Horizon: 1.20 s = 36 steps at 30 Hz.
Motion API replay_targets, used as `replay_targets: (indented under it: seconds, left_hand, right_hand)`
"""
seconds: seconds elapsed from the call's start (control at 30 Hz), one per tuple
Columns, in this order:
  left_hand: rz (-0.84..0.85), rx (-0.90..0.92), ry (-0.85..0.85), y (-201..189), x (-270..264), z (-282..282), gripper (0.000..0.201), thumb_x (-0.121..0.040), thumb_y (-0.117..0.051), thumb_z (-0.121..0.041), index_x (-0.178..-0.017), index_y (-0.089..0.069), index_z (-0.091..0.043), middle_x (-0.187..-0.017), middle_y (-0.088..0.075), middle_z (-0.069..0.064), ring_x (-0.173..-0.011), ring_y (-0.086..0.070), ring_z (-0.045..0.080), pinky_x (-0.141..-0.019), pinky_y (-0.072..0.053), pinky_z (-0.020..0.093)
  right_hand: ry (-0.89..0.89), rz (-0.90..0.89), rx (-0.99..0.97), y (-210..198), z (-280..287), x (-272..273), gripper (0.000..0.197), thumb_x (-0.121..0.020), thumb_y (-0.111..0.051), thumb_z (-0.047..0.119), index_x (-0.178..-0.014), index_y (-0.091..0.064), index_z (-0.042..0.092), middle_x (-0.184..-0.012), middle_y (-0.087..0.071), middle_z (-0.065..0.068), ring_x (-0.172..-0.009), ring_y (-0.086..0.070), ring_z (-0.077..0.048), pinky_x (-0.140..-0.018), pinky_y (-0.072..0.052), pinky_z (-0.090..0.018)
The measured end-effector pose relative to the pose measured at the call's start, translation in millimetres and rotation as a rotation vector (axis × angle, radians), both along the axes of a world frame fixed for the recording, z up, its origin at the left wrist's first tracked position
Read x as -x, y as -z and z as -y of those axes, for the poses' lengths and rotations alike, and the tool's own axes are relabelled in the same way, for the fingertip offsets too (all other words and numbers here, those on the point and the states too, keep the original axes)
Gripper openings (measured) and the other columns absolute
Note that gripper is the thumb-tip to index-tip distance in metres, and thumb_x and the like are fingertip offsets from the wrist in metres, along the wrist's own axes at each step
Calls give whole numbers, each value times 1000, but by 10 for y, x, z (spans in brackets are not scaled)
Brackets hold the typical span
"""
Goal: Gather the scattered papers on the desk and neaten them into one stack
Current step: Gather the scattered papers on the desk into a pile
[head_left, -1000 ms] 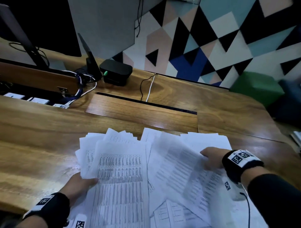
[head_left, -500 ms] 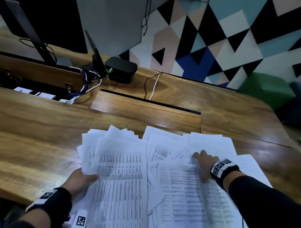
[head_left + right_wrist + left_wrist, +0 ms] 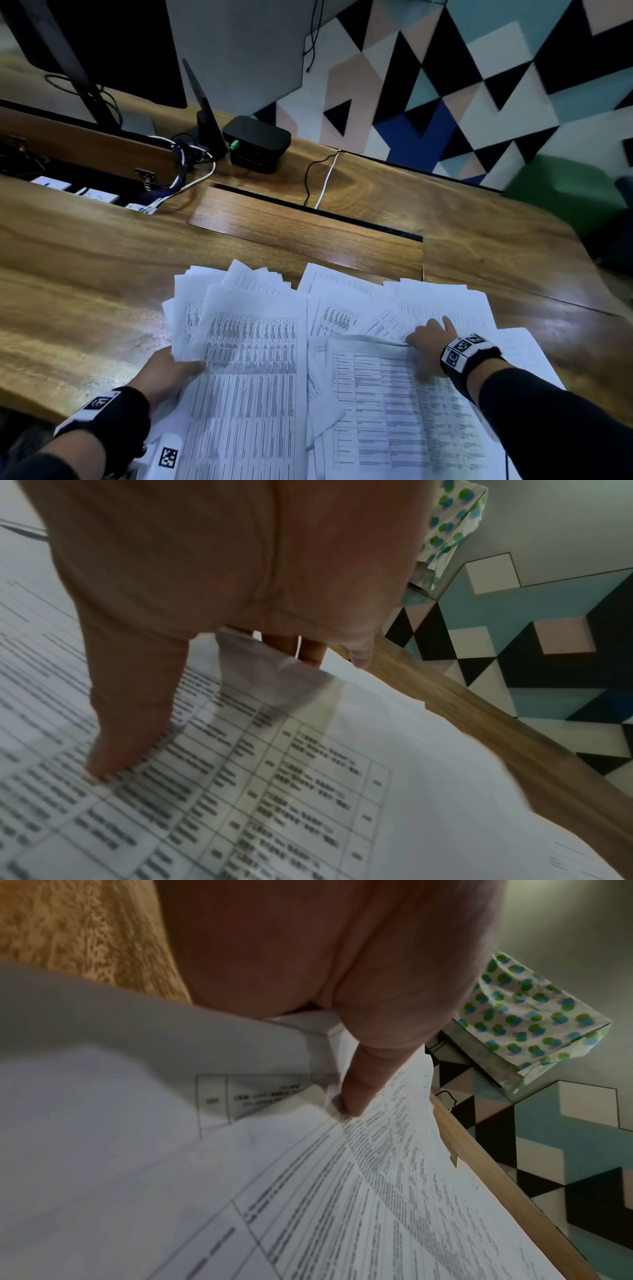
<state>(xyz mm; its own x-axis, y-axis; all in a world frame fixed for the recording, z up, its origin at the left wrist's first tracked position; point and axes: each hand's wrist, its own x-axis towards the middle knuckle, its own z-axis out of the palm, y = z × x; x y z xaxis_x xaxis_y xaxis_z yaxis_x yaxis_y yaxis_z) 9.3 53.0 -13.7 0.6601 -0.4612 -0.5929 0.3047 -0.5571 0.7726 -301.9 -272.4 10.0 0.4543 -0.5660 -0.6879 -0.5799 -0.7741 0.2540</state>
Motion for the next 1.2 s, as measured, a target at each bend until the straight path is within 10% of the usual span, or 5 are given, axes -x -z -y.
replay_targets:
  seconds: [0.2,0.57,0.83,1.07,1.2]
  left_hand:
    - [-77,62,8,-52,-3,74,14,-86,-56,19,-94,-63,10,-64,-74,10,-54,-70,20,-48,-54,24]
    - [-82,-10,206,102,-84,148,26,-83,-63,2,-109,-67,0,-100,-75,16,-91,-70,33,-83,-51,40]
    - [-202,-8,198,110,-108,233,32,-82,-53,13,-112,-65,7,-103,-75,26,-93,-72,42,-91,-54,51]
    - [-267,73,211,46,-32,284,38,-75,-76,-40,-102,-71,-14,-93,-77,4,-84,-72,21,-80,-50,29]
    - [-86,42,226,183,-34,302,26,-73,-80,-7,-97,-71,-5,-95,-78,14,-95,-72,33,-75,-54,33]
  right_hand:
    - [248,360,-157,-619,-56,-41,12,-76,-61,26,-84,-67,20,-78,-62,8,-83,-61,-18,-66,-46,-26]
    - [1082,1636,-876,-1095,-386,-37,55,-72,-79,21,-119,-62,-2,-117,-70,-21,-107,-67,-35,-95,-52,-50]
    - [1048,1068,-582,59,-1237,-788,33,-84,-73,26,-113,-69,12,-112,-72,-4,-98,-68,-19,-99,-52,-40]
    - [944,814,-511,394,-1725,-1021,48,-88,-64,40,-127,-52,16,-119,-62,6,-105,-60,-16,-91,-48,-27]
    - [1080,906,-353,237,-1638,-810,50,-83,-62,55,-114,-54,17,-110,-62,1,-89,-59,-15,-78,-49,-30]
